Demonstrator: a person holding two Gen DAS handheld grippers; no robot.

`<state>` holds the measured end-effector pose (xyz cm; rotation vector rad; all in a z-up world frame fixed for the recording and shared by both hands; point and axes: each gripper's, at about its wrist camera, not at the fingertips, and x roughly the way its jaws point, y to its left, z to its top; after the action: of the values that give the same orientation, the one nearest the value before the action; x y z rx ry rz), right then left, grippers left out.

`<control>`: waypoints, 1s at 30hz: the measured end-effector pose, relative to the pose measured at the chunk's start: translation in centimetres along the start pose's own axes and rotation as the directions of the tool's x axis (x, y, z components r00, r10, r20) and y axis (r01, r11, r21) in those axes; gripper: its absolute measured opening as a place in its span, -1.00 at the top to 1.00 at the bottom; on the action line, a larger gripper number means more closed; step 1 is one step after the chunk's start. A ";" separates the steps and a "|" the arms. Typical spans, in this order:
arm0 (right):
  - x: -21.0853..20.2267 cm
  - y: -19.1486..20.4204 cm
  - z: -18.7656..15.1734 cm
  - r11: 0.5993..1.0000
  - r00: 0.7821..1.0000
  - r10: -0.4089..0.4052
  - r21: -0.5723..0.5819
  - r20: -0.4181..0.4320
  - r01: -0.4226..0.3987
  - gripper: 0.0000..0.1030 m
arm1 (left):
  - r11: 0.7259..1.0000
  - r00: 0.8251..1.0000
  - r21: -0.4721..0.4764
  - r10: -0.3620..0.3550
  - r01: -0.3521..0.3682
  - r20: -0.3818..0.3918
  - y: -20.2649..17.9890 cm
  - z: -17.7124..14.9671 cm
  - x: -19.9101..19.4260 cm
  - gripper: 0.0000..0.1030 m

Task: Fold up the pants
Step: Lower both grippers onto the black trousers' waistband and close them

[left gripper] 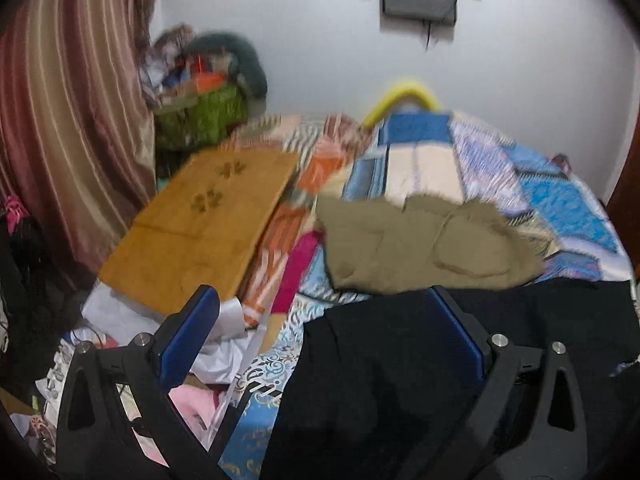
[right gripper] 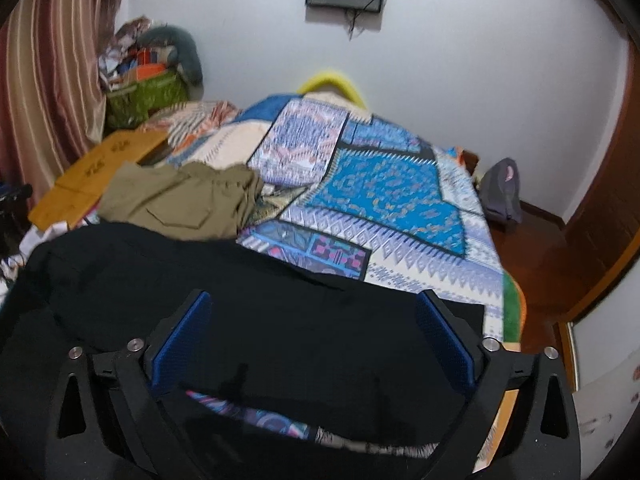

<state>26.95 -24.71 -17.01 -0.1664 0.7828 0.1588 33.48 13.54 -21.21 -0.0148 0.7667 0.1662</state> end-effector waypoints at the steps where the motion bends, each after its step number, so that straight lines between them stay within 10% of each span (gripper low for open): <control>1: 0.9 -0.2 0.1 1.000 1.000 0.004 -0.011 -0.013 -0.004 -0.82 | 1.000 0.999 0.011 0.001 0.000 -0.032 -0.1 -0.1 1.0 -1.00; 7: 5.9 -0.9 0.9 0.998 0.996 0.036 -0.057 -0.083 -0.041 -0.80 | 0.999 0.974 0.048 0.012 -0.001 -0.227 0.5 -0.2 8.0 -0.99; 19: 13.2 -1.3 1.4 0.978 0.957 0.148 -0.105 -0.248 -0.178 -0.77 | 0.988 0.858 -0.100 -0.152 0.118 -0.490 1.8 -1.4 15.7 -0.79; 23: 14.5 -1.5 1.1 0.979 0.939 0.160 -0.074 -0.304 -0.191 -0.75 | 0.973 0.816 -0.146 -0.229 0.178 -0.531 1.5 -1.6 16.7 -0.40; 27: 14.1 -1.5 0.7 0.978 0.940 0.167 -0.068 -0.297 -0.195 -0.57 | 0.970 0.824 -0.143 -0.241 0.195 -0.512 1.2 -1.3 16.2 0.23; 30: 13.6 -1.4 0.6 0.979 0.945 0.163 -0.070 -0.284 -0.190 -0.04 | 0.974 0.839 -0.121 -0.225 0.189 -0.495 0.7 -1.0 15.6 0.53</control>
<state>37.12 -24.90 -26.14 -0.2124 1.0709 0.3489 43.66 16.44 -32.68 -0.2137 1.2816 -0.0247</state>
